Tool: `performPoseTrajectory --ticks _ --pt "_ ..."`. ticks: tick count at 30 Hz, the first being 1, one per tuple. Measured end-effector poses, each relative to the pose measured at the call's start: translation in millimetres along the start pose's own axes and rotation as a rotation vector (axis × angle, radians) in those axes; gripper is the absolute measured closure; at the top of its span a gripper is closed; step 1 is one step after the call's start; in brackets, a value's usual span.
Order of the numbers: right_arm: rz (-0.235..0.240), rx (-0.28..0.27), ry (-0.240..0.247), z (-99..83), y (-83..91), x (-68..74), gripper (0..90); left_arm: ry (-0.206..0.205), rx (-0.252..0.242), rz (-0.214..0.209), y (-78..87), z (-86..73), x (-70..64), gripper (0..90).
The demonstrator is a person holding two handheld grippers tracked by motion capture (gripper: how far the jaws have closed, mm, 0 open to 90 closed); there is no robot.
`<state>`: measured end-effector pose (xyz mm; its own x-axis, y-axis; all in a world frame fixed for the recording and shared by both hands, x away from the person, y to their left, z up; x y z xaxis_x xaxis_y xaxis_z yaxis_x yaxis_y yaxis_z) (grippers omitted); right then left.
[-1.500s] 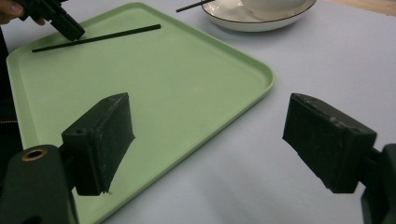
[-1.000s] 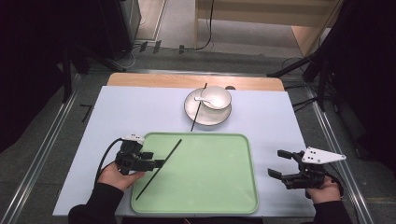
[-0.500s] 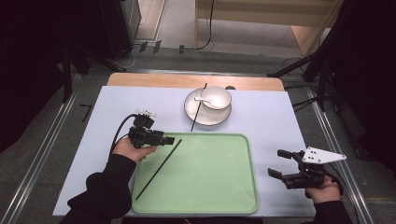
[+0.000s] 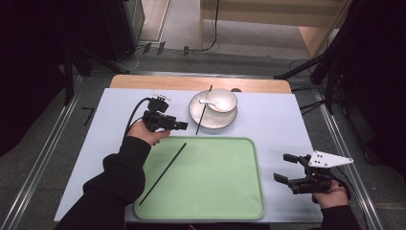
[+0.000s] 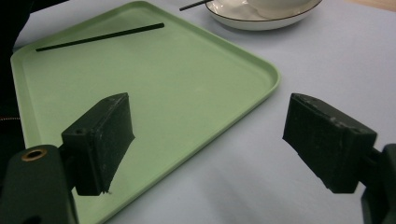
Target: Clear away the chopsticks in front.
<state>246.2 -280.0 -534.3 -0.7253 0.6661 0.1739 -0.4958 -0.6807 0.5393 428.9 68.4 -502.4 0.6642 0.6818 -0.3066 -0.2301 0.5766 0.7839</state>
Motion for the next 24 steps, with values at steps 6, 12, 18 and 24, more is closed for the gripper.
performPoseTrajectory --ticks 6,12,18,24 --pt "-0.003 0.0 0.003 -0.3 1.1 0.4 16.5 0.007 0.005 0.002 -12.9 19.4 -1.9 34.7" --pt "-0.01 -0.003 0.0 -1.7 4.6 0.4 16.5 -0.028 0.024 0.015 -29.5 34.9 -9.7 34.4" --pt "-0.017 -0.011 -0.003 -2.3 7.5 0.8 16.5 0.002 0.014 0.044 -51.8 47.1 -4.4 40.7" --pt "-0.013 -0.013 -0.003 -2.9 8.2 0.9 16.5 -0.003 0.075 0.105 -74.9 47.9 -1.4 49.5"
Point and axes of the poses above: each handheld gripper's, and its own axes: y roughly backward along the jaws, z roughly out of its top, x roughly to its left, the point moved 8 cm from there along -y, roughly forward along the jaws, and after that the axes turned 4 degrees about x, right-handed, at the moved point
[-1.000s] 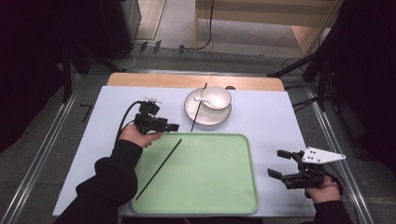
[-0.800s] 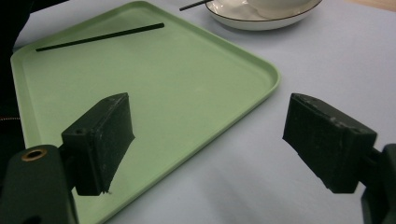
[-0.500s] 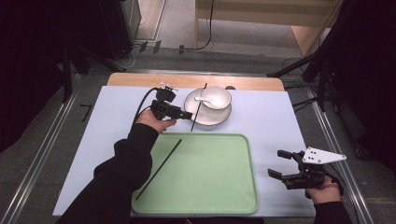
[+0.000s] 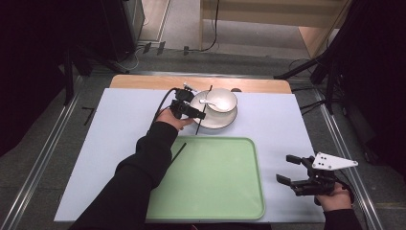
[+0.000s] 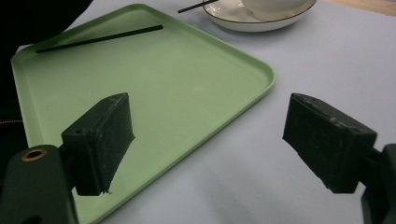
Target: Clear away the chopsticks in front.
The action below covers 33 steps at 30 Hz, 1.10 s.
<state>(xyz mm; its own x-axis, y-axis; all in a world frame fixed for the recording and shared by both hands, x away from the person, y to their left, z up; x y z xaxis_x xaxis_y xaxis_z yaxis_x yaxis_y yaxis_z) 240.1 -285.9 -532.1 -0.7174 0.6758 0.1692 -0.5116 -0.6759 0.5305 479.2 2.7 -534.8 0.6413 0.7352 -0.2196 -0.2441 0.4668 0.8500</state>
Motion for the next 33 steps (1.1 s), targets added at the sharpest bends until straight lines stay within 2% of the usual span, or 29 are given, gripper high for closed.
performPoseTrajectory --ticks 3,4,6,10,11,15,17,19,26,30,33 --pt "0.001 0.001 0.002 0.1 0.0 0.4 16.5 0.026 0.011 0.02 -13.9 1.1 -0.5 53.2" --pt "0.001 0.001 0.002 0.1 0.0 0.4 16.5 0.026 0.011 0.02 -13.9 1.1 -0.5 54.3" --pt "0.002 0.002 0.003 0.1 0.0 0.8 16.5 0.047 0.012 0.021 -22.8 0.7 -0.8 60.0" --pt "0.002 0.002 0.004 0.1 0.3 0.8 16.5 0.072 0.021 0.037 -29.2 -0.3 1.0 73.0" --pt "0.002 0.0 0.004 0.2 0.3 0.7 16.5 0.102 0.017 0.036 -31.6 0.4 1.3 74.6" --pt "0.004 0.0 0.003 0.3 0.6 1.2 16.5 0.17 0.03 0.023 -35.1 -0.5 3.1 78.8" --pt "0.003 -0.002 0.002 0.4 0.7 1.2 16.5 0.172 0.038 0.028 -35.3 -1.3 4.1 81.6" --pt "0.004 -0.004 0.004 0.5 0.7 1.3 16.5 0.201 0.032 0.024 -35.4 -1.1 5.2 83.1" --pt "0.001 -0.002 0.005 0.1 1.1 1.0 16.5 0.245 0.018 0.019 -34.5 -1.5 8.7 86.1" --pt "0.002 -0.002 0.005 0.0 1.4 1.3 16.5 0.243 0.018 0.007 -28.5 -0.8 10.0 86.3" --pt "0.0 -0.002 0.003 0.1 1.5 1.1 16.5 0.249 -0.003 -0.015 -13.9 2.3 12.6 86.4"
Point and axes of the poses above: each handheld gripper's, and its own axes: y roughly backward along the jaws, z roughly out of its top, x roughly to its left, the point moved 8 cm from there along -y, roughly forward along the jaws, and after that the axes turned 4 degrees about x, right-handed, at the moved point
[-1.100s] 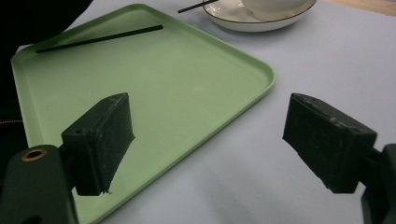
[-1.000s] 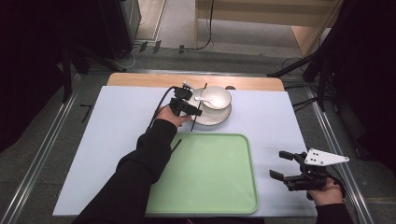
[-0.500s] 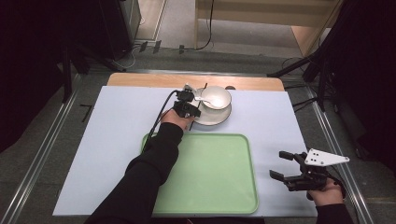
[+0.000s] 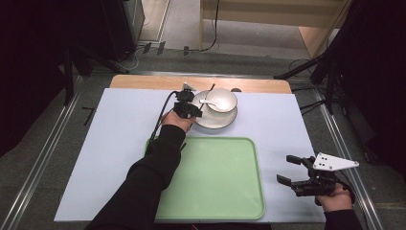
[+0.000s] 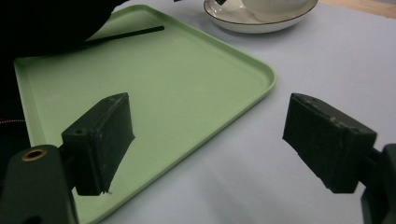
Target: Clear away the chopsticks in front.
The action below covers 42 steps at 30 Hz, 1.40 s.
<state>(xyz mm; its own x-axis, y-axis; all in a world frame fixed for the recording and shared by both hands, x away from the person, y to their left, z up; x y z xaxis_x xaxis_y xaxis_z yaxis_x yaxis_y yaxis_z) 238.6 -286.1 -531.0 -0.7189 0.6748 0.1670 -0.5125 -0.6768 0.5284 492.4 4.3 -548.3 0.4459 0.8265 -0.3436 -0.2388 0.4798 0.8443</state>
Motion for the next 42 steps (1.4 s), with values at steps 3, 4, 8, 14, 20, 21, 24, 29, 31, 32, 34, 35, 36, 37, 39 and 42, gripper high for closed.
performPoseTrajectory --ticks 3,4,8,14,20,21,24,29,31,32,34,35,36,37,39,42 --pt "0.002 0.0 0.002 -0.1 0.0 0.6 16.5 -0.004 -0.001 -0.011 9.0 0.6 2.3 86.4" --pt "0.001 0.001 0.003 -0.2 0.0 0.6 16.5 -0.002 -0.003 -0.019 13.2 0.7 3.7 86.4" --pt "-0.002 0.004 0.005 -1.2 0.2 0.4 16.5 -0.03 -0.008 -0.031 37.5 -2.0 13.3 86.3" --pt "-0.003 0.009 0.002 -1.6 0.0 0.6 16.5 -0.054 -0.019 -0.04 56.2 -12.7 22.0 86.3" --pt "-0.004 0.009 -0.003 -1.8 -0.4 -0.2 16.5 -0.077 -0.014 -0.055 71.6 -42.1 30.8 86.3" --pt "-0.004 0.009 -0.003 -1.8 -0.4 -0.2 16.5 -0.077 -0.014 -0.055 71.6 -42.1 30.8 86.3" --pt "-0.005 0.013 0.002 -1.9 -0.4 0.4 16.5 -0.084 -0.015 -0.078 77.8 -57.1 30.7 86.3" --pt "-0.009 0.011 -0.005 -1.8 -1.1 -1.1 16.5 -0.068 -0.021 -0.104 81.1 -69.8 33.0 86.3" --pt "-0.006 0.015 -0.005 -2.0 -0.9 0.0 16.5 -0.059 -0.032 -0.116 82.3 -77.4 35.7 86.3" --pt "-0.008 0.015 -0.004 -1.9 -0.5 0.0 16.5 -0.07 -0.005 -0.096 81.2 -84.6 40.2 86.3" --pt "-0.008 0.009 -0.002 -1.6 0.0 -0.5 16.5 -0.063 -0.01 -0.1 83.4 -89.2 42.9 86.3" --pt "-0.009 0.011 -0.004 -2.0 0.3 -0.5 16.5 -0.065 -0.009 -0.098 84.7 -91.7 43.9 86.3" --pt "-0.009 0.011 -0.003 -2.2 0.4 -0.7 16.5 -0.065 -0.009 -0.098 84.7 -91.7 43.9 86.3" --pt "-0.009 0.011 -0.003 -2.2 0.4 -0.7 16.5 -0.071 -0.008 -0.092 86.1 -94.2 44.5 86.3" --pt "-0.009 0.008 -0.011 -2.2 0.9 -0.7 16.5 -0.074 -0.008 -0.09 89.0 -100.0 45.2 86.3" --pt "-0.008 0.007 -0.011 -2.3 0.3 -1.5 16.5 -0.072 -0.006 -0.085 91.7 -110.3 47.4 86.3"
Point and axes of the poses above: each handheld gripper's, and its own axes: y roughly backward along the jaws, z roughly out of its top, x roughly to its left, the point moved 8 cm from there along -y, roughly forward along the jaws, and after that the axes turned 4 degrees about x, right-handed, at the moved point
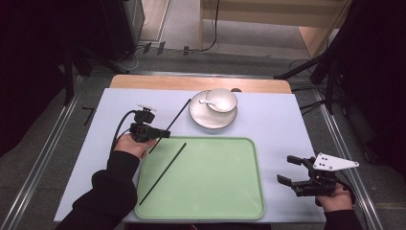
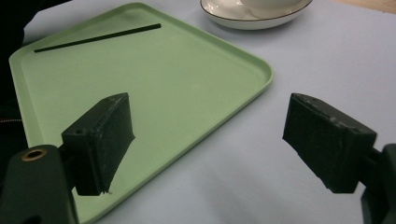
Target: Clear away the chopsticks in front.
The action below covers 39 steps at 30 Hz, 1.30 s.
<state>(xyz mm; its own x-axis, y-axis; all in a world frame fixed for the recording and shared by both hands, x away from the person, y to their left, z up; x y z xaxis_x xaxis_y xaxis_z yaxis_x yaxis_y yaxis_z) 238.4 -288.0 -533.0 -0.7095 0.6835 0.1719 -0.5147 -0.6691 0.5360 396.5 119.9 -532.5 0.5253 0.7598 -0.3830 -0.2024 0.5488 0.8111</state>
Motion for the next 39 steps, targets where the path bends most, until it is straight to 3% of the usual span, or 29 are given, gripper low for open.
performPoseTrajectory --ticks 14,19,30,39 --pt "0.008 -0.007 0.0 1.9 -1.4 0.1 16.5 0.03 0.001 0.013 17.6 -48.9 -3.3 86.3" --pt "0.013 -0.008 0.004 3.3 -3.4 0.1 16.5 0.021 0.014 0.031 20.4 -65.2 -4.5 86.2" --pt "0.019 -0.005 0.01 5.2 -6.2 0.4 16.5 0.052 0.081 0.041 22.5 -100.7 -8.7 86.2" --pt "0.02 -0.005 0.017 6.9 -7.9 0.6 16.5 0.051 0.137 0.062 14.6 -113.2 -15.0 86.1"
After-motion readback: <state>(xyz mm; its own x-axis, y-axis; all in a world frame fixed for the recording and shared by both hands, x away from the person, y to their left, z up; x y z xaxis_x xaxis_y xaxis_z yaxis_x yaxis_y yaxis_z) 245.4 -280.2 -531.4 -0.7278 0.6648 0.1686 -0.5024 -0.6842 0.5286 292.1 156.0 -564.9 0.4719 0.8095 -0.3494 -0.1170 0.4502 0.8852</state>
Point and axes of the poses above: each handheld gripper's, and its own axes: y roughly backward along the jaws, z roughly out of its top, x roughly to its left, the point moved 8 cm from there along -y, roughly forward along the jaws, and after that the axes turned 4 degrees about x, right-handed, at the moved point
